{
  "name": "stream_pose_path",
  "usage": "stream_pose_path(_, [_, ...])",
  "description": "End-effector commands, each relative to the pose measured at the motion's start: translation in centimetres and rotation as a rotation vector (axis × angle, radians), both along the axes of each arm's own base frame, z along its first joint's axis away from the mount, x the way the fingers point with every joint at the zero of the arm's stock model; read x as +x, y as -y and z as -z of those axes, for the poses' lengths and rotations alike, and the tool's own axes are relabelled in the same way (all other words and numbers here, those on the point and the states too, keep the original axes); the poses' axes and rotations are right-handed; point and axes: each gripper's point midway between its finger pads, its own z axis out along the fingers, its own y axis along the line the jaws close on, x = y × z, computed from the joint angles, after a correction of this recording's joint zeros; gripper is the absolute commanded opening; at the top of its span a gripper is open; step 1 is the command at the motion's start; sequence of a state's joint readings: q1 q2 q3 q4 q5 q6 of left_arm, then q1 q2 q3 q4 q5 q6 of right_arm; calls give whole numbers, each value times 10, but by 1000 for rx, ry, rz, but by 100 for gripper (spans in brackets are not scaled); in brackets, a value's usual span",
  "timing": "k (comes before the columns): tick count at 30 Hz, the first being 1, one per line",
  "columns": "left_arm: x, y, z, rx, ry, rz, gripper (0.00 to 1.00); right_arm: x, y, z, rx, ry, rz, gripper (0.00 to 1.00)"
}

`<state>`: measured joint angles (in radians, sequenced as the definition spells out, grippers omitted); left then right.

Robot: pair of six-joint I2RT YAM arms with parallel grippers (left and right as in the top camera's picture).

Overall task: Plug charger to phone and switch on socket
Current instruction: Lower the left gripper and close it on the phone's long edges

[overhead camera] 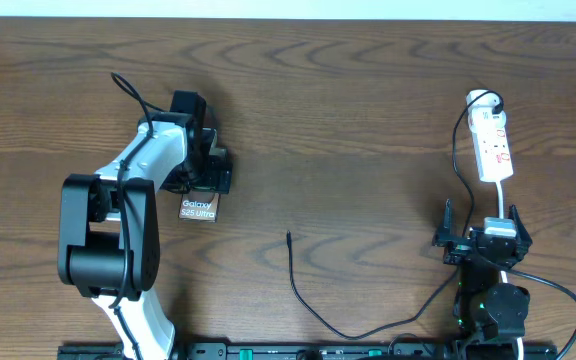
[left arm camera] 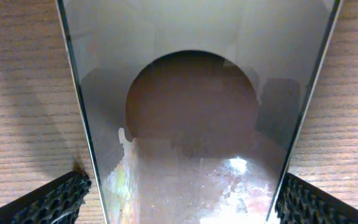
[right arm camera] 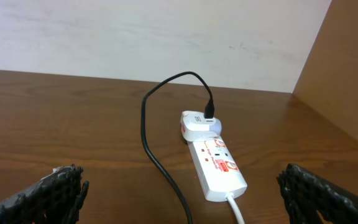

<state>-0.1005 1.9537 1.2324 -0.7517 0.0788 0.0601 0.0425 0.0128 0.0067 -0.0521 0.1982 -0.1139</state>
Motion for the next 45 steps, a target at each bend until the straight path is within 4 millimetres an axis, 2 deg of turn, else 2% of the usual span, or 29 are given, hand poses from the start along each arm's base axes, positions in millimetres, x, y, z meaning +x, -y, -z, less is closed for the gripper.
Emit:
stream_pose_path(1, [-18,-1,15,-4,-63,2,98,0,-1,1,-7,-3,-3,99])
stream_pose_path(20, [-36,-3,31,-1,-93,3,98,0,-1,1,-7,-3,-3,99])
stream_pose_path(45, [-26,-2,31,-5,-54,30,98,0,-1,1,-7,-3,-3,99])
